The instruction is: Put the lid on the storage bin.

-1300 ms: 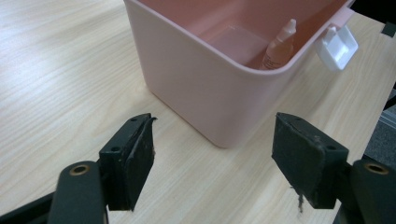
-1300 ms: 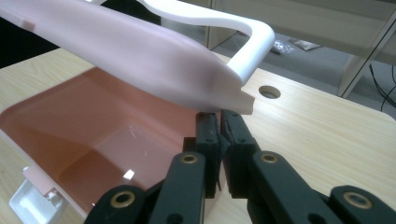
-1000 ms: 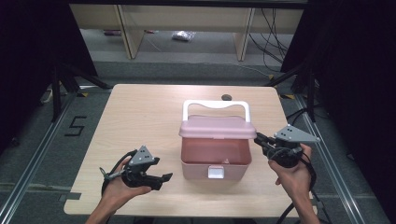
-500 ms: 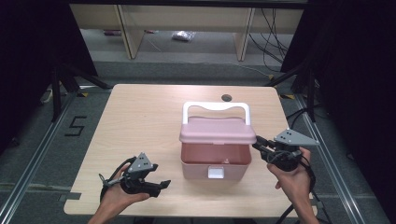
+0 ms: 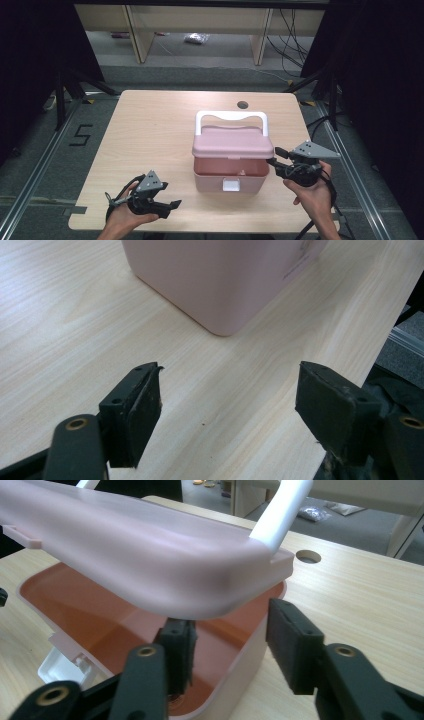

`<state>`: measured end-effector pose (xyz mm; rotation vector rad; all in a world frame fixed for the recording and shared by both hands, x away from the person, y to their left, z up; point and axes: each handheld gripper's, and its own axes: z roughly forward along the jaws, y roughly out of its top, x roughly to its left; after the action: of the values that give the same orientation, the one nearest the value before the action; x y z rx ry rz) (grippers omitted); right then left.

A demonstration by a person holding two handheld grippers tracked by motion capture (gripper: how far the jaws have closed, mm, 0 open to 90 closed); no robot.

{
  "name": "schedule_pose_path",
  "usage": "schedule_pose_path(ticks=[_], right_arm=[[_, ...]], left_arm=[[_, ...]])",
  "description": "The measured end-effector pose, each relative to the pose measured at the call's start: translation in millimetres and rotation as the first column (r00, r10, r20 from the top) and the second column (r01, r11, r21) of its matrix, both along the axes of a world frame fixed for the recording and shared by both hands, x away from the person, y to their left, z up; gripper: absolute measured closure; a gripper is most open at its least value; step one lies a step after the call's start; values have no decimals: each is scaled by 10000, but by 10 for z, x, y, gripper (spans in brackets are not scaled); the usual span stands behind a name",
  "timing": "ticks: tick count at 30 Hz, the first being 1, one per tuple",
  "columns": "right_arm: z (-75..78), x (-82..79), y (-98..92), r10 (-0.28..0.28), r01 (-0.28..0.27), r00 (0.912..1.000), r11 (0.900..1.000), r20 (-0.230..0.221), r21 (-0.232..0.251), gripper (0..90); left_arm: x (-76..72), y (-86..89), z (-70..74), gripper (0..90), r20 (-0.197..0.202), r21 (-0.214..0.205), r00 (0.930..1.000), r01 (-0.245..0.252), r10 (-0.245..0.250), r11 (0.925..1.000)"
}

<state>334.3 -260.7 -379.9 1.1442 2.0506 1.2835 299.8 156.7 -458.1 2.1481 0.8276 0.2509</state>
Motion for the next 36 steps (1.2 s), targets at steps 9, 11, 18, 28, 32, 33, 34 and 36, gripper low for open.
schedule_pose_path(ticks=[9,11,18,28,32,33,34,36], right_arm=[[-75,-11,-49,-24,24,10000,9999,55,133,404],[-97,-15,-55,-106,105,9999,9999,58,132,399],[-135,-52,-84,-51,50,10000,9999,-30,-117,388],[-194,-79,-105,-31,29,9999,9998,-98,-209,376],[-213,-86,-104,-55,53,9999,9998,-89,-173,374],[-217,-101,-96,-110,110,9994,9999,-327,-31,372],[-227,-96,-101,-98,98,9998,9999,-193,-33,371],[-226,-106,-117,-76,70,9996,9998,-283,-192,370]], left_arm=[[-48,22,-33,254,4,105,10000,23,-23,9999],[-66,25,-43,254,-60,117,10000,50,-50,9999],[-72,57,-70,253,39,252,10000,-33,32,9997],[-86,43,-90,246,-27,272,10000,4,-3,9996],[-88,48,-94,245,-3,264,10000,-63,63,9996],[-81,57,-95,245,38,408,10000,-39,37,9992],[-86,53,-99,245,-4,303,10000,-2,2,9995],[-88,50,-109,245,-38,303,10000,-19,21,9995]])
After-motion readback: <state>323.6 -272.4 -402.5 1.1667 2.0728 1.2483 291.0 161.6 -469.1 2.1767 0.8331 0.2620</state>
